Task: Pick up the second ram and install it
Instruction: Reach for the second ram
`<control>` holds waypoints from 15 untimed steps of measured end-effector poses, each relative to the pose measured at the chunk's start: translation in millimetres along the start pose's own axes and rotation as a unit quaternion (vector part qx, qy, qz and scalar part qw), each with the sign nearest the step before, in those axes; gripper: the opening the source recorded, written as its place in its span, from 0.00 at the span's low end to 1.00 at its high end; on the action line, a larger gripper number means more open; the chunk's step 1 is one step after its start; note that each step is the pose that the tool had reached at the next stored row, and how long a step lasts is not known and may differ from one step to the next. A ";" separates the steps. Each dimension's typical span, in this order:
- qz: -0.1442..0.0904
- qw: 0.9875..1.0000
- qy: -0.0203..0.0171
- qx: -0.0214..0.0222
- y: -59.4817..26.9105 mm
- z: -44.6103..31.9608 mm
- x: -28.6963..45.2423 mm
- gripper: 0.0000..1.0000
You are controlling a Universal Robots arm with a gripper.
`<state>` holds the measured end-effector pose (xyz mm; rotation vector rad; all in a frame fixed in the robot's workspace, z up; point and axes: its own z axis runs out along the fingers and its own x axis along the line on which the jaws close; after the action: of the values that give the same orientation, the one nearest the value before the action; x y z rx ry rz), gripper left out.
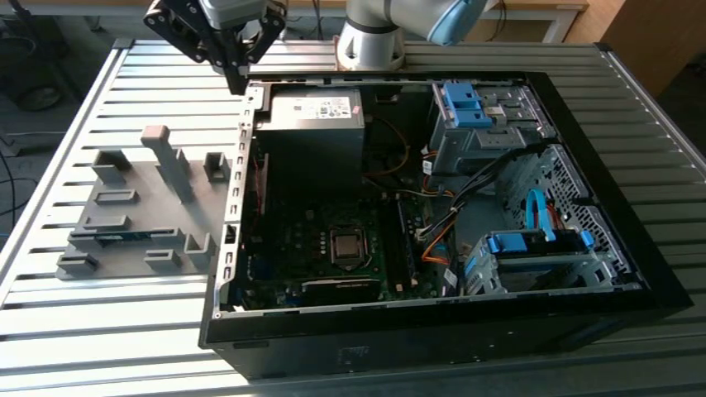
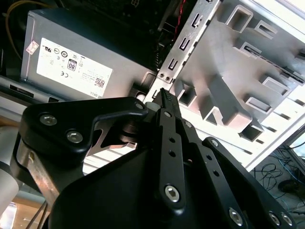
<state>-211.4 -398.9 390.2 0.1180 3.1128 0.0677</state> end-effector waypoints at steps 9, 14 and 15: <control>0.000 1.000 0.000 0.000 -0.2 0.2 2.4 0.11; 0.000 1.000 0.000 0.000 -0.3 0.4 3.3 0.11; 0.000 1.000 0.001 0.000 -0.3 0.5 3.5 0.11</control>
<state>-214.9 -398.9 389.6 0.1181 3.1138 0.0677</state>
